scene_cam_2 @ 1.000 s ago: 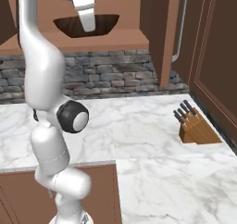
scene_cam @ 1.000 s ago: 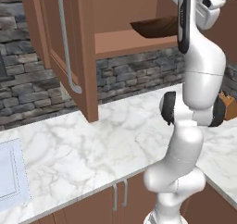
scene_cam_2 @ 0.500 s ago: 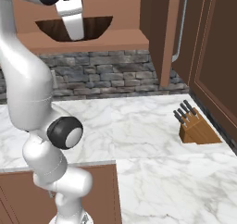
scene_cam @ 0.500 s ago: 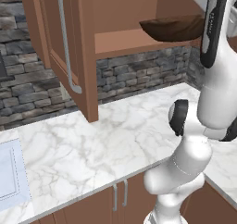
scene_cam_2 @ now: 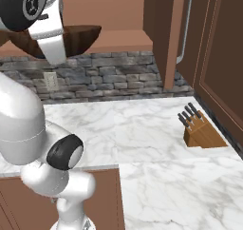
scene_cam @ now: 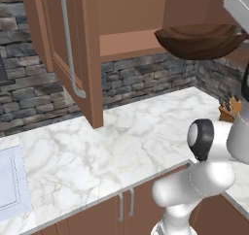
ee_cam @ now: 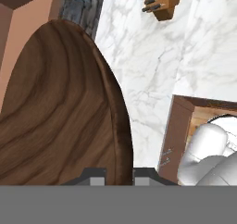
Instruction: Move the bowls from the cabinet to the plates on the dining table.
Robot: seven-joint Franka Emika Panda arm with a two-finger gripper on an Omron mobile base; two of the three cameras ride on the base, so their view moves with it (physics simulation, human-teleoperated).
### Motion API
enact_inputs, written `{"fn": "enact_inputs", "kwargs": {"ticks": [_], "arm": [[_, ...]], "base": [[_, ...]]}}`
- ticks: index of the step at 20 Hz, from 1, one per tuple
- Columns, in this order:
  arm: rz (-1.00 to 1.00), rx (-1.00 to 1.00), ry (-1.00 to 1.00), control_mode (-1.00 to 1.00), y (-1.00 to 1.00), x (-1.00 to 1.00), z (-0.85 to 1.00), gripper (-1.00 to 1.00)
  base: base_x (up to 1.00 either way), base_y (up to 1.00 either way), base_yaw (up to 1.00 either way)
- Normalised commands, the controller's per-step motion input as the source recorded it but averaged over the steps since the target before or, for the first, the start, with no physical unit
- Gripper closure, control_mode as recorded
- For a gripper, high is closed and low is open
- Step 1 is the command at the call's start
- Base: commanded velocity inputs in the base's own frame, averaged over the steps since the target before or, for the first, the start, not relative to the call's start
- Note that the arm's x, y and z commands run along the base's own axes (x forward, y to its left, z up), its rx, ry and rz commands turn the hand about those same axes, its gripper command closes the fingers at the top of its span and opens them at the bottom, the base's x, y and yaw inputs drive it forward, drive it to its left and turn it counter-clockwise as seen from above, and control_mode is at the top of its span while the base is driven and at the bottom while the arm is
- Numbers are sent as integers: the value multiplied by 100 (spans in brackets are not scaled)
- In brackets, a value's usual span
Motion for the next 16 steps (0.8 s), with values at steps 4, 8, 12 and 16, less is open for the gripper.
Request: {"fn": "enact_inputs", "kwargs": {"ticks": [4,8,12,16], "arm": [[0,0,-16,-100,16,-100,-27,100],[0,0,-15,-100,15,-100,-32,100],[-4,0,-15,-100,24,-100,-35,100],[-6,0,-12,-100,23,-88,-38,100]], "base": [[0,0,0],[0,0,0],[0,0,0],[0,0,0]]}}
